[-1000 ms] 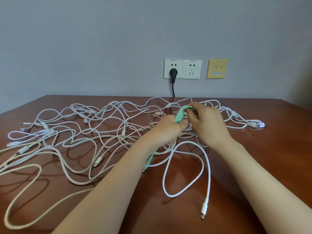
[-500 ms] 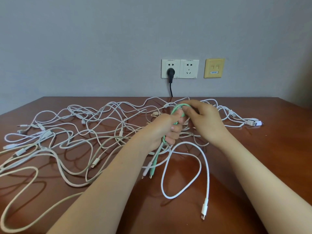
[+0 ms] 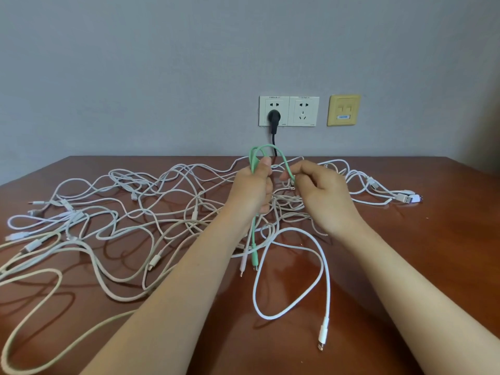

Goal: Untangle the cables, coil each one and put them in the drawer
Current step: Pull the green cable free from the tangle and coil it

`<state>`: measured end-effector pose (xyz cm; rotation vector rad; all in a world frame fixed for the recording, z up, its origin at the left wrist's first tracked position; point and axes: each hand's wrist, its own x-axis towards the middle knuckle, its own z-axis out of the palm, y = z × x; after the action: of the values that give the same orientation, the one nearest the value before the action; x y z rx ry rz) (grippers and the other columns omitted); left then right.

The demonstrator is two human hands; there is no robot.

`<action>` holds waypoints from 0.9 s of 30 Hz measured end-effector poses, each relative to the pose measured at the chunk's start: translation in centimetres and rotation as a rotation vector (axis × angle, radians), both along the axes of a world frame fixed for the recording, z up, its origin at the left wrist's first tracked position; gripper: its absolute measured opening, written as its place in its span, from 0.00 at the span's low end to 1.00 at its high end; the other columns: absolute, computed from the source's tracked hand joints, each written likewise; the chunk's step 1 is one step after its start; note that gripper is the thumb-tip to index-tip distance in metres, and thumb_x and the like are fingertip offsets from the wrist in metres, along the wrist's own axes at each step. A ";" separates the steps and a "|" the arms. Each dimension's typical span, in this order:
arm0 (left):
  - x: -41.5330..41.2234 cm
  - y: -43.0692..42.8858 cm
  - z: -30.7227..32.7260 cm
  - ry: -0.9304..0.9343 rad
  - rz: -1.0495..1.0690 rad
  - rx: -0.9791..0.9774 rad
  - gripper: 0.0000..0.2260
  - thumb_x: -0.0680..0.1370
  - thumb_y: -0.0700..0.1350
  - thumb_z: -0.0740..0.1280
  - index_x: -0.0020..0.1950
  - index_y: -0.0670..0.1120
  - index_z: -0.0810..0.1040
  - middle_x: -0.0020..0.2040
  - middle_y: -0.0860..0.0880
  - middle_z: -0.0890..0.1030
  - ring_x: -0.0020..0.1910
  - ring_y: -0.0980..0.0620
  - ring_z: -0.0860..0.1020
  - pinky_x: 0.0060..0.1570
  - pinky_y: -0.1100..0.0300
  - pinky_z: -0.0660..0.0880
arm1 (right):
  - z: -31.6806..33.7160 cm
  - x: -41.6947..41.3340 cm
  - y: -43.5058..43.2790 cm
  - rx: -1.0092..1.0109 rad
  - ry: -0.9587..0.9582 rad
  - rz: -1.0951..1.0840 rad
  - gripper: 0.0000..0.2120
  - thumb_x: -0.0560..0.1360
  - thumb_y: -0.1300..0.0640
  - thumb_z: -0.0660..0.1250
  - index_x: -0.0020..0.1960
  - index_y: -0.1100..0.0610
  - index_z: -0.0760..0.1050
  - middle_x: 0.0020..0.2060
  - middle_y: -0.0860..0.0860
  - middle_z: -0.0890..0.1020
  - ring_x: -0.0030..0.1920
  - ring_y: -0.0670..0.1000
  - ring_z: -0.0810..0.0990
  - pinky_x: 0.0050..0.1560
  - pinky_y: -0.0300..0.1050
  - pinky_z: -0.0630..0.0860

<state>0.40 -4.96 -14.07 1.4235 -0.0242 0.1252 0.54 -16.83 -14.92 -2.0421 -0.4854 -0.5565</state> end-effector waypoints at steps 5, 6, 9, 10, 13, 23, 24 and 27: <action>0.2 -0.3 -0.4 -0.105 0.088 0.171 0.14 0.82 0.48 0.54 0.38 0.47 0.69 0.15 0.55 0.63 0.14 0.60 0.60 0.20 0.67 0.58 | 0.3 -0.7 0.8 0.056 -0.057 -0.032 0.11 0.78 0.66 0.52 0.49 0.55 0.71 0.25 0.46 0.70 0.26 0.45 0.68 0.29 0.37 0.62; 0.2 -0.5 -0.5 -0.128 0.086 0.193 0.14 0.82 0.48 0.54 0.39 0.47 0.70 0.15 0.55 0.63 0.14 0.60 0.60 0.22 0.64 0.58 | 0.3 -0.8 0.9 0.058 -0.051 -0.032 0.08 0.79 0.65 0.52 0.50 0.55 0.67 0.26 0.48 0.70 0.25 0.44 0.68 0.29 0.37 0.62; 0.3 -0.9 -0.7 -0.180 0.084 0.256 0.13 0.82 0.47 0.55 0.44 0.44 0.73 0.16 0.55 0.64 0.15 0.60 0.60 0.27 0.60 0.56 | 0.2 -0.8 1.2 0.066 0.005 -0.026 0.04 0.79 0.64 0.53 0.50 0.56 0.62 0.28 0.48 0.70 0.25 0.43 0.69 0.28 0.35 0.63; 0.2 -1.0 -0.7 -0.190 0.084 0.268 0.13 0.82 0.47 0.55 0.44 0.44 0.74 0.16 0.55 0.64 0.15 0.59 0.60 0.27 0.60 0.56 | 0.2 -0.7 1.3 0.070 0.023 -0.022 0.04 0.79 0.65 0.54 0.50 0.56 0.61 0.29 0.46 0.71 0.25 0.43 0.69 0.28 0.34 0.63; -0.1 -1.3 -0.7 -0.211 0.107 0.302 0.14 0.82 0.46 0.56 0.37 0.47 0.71 0.17 0.54 0.65 0.18 0.58 0.62 0.26 0.58 0.58 | 0.2 -0.7 1.4 0.060 0.041 -0.022 0.05 0.78 0.66 0.54 0.48 0.57 0.60 0.31 0.45 0.70 0.29 0.42 0.68 0.29 0.31 0.64; -0.7 -0.5 -0.8 -0.321 0.275 0.710 0.13 0.82 0.49 0.53 0.51 0.43 0.73 0.46 0.42 0.79 0.48 0.43 0.75 0.45 0.56 0.66 | -0.4 -0.8 1.5 -0.137 -0.025 -0.017 0.06 0.78 0.59 0.57 0.49 0.54 0.59 0.27 0.46 0.70 0.31 0.54 0.69 0.34 0.49 0.59; -0.7 -0.3 -0.8 -0.318 0.296 0.722 0.13 0.82 0.49 0.52 0.51 0.43 0.73 0.46 0.42 0.79 0.49 0.42 0.76 0.46 0.54 0.68 | -0.5 -0.7 1.3 -0.177 -0.040 -0.016 0.06 0.78 0.60 0.58 0.49 0.54 0.60 0.27 0.46 0.69 0.32 0.56 0.70 0.35 0.49 0.60; -0.5 0.1 -0.8 -0.295 0.311 0.672 0.11 0.83 0.49 0.52 0.46 0.46 0.69 0.42 0.44 0.79 0.43 0.43 0.77 0.47 0.53 0.72 | -0.6 -0.5 1.0 -0.247 -0.090 -0.015 0.06 0.77 0.60 0.58 0.48 0.52 0.61 0.26 0.46 0.70 0.33 0.57 0.70 0.35 0.47 0.61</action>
<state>-0.13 -4.85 -14.85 2.0617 -0.0939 0.6302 0.05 -15.81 -15.53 -2.2637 -0.6190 -0.6253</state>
